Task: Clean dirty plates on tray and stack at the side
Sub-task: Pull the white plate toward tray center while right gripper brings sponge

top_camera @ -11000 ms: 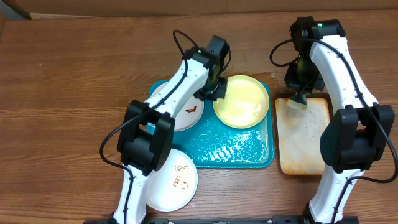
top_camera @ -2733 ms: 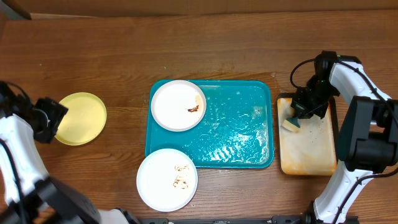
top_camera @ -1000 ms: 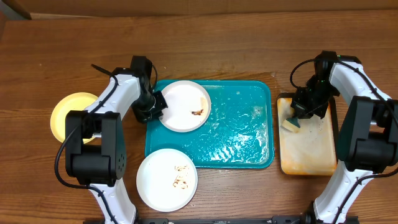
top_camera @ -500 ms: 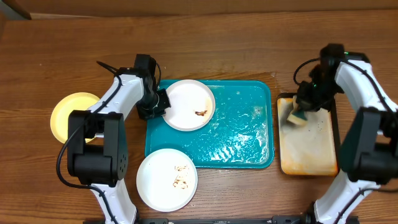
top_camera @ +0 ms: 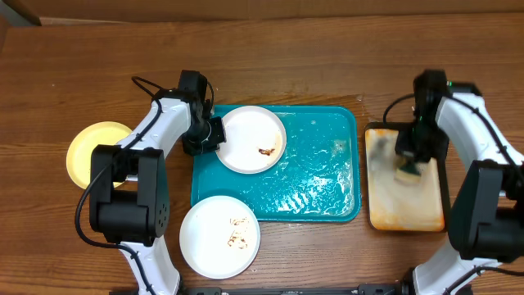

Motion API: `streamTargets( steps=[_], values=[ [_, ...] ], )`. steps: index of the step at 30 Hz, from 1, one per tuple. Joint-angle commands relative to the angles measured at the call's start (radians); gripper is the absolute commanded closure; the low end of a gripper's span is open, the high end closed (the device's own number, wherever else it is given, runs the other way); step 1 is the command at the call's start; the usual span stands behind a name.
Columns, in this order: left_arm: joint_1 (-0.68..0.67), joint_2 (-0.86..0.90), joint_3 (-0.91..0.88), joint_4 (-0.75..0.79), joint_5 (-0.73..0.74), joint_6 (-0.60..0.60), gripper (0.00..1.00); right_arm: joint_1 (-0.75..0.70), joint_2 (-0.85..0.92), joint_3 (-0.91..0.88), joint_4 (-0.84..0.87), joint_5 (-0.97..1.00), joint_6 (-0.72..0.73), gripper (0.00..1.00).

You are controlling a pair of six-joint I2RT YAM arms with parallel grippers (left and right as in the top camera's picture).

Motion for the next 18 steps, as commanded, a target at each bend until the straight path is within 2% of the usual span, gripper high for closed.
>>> streamTargets(
  steps=[1, 14, 18],
  values=[
    [-0.006, 0.038, -0.010, 0.018, -0.040, 0.034, 0.96, -0.001, -0.071, -0.098, 0.058, 0.042, 0.099, 0.96],
    [-0.007, 0.038, -0.007, 0.021, -0.038, 0.039, 0.96, -0.001, -0.070, -0.411, 0.375, -0.166, 0.107, 0.96],
    [-0.009, 0.038, 0.002, 0.019, -0.041, 0.060, 0.96, -0.002, -0.070, -0.446, 0.401, -0.163, 0.106, 0.96]
  ],
)
